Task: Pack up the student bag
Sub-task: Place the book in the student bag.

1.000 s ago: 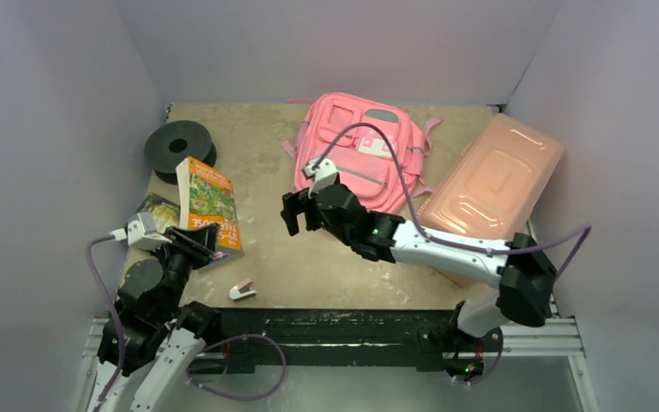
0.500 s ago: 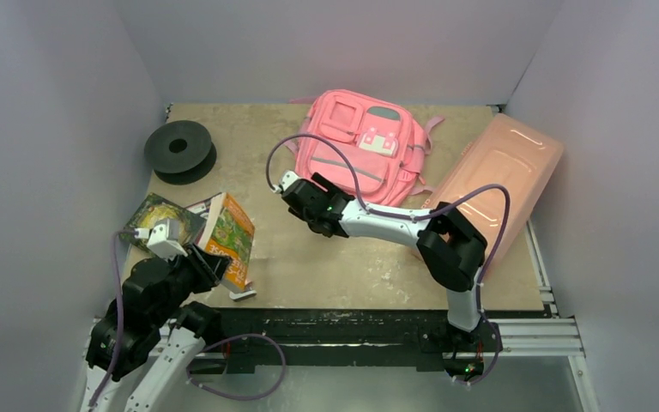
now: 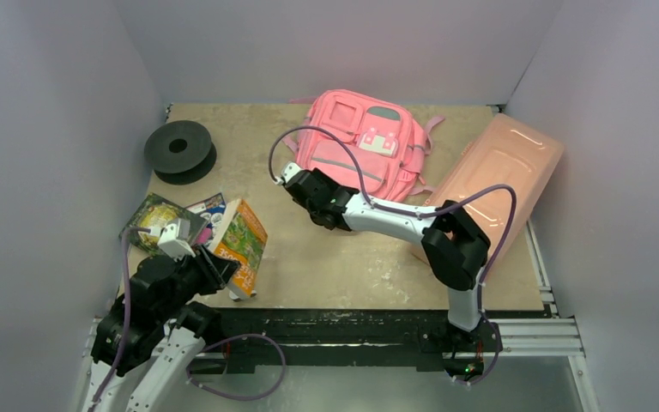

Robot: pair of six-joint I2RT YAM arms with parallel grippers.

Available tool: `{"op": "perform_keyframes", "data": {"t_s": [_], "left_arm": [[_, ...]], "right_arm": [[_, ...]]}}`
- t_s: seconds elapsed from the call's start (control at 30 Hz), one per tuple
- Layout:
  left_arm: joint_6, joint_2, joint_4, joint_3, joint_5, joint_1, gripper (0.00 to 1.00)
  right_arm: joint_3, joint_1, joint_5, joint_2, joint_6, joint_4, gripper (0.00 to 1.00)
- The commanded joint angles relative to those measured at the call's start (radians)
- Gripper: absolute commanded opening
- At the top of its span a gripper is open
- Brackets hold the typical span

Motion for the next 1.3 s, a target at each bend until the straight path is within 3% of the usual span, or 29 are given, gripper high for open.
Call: {"op": "perform_keyframes", "data": {"t_s": [0.0, 0.1, 0.3, 0.43, 0.47, 0.6, 0.63, 0.67, 0.8, 0.97, 1.03, 1.17, 1.27], "left_arm": [[-0.016, -0.009, 0.115, 0.007, 0.034, 0.003, 0.00], [-0.027, -0.022, 0.118, -0.003, 0.039, 0.003, 0.00], [-0.044, -0.007, 0.131, -0.001, 0.072, 0.003, 0.00], [-0.058, -0.003, 0.138, -0.005, 0.093, 0.003, 0.00], [-0.063, -0.002, 0.142, -0.008, 0.097, 0.003, 0.00], [-0.099, 0.010, 0.156, -0.011, 0.131, 0.003, 0.00], [-0.115, 0.013, 0.169, -0.019, 0.148, 0.003, 0.00], [-0.134, 0.012, 0.191, -0.031, 0.172, 0.003, 0.00], [-0.250, 0.013, 0.372, -0.136, 0.293, 0.003, 0.00], [-0.478, 0.121, 0.826, -0.292, 0.446, 0.003, 0.00], [-0.504, 0.206, 0.967, -0.301, 0.479, 0.003, 0.00], [-0.484, 0.379, 1.106, -0.249, 0.505, 0.003, 0.00], [-0.551, 0.497, 1.213, -0.269, 0.521, 0.003, 0.00]], "right_arm": [[0.045, -0.011, 0.081, 0.024, -0.048, 0.047, 0.52], [0.040, -0.012, 0.105, 0.040, -0.077, 0.082, 0.50], [0.016, -0.012, 0.156, 0.118, -0.117, 0.136, 0.64], [-0.027, -0.013, 0.246, 0.162, -0.188, 0.272, 0.61], [-0.029, -0.015, 0.252, 0.166, -0.201, 0.293, 0.57], [0.002, -0.015, 0.246, 0.140, -0.195, 0.270, 0.07], [0.022, -0.015, 0.229, 0.118, -0.174, 0.226, 0.00], [0.037, -0.015, 0.207, 0.088, -0.152, 0.193, 0.00], [0.086, -0.024, 0.069, -0.047, -0.090, 0.057, 0.00], [0.175, -0.041, -0.127, -0.146, -0.002, -0.111, 0.00], [0.175, -0.041, -0.182, -0.175, 0.023, -0.122, 0.00], [0.196, -0.049, -0.264, -0.208, 0.075, -0.143, 0.00], [0.235, -0.052, -0.290, -0.222, 0.105, -0.167, 0.00]]}}
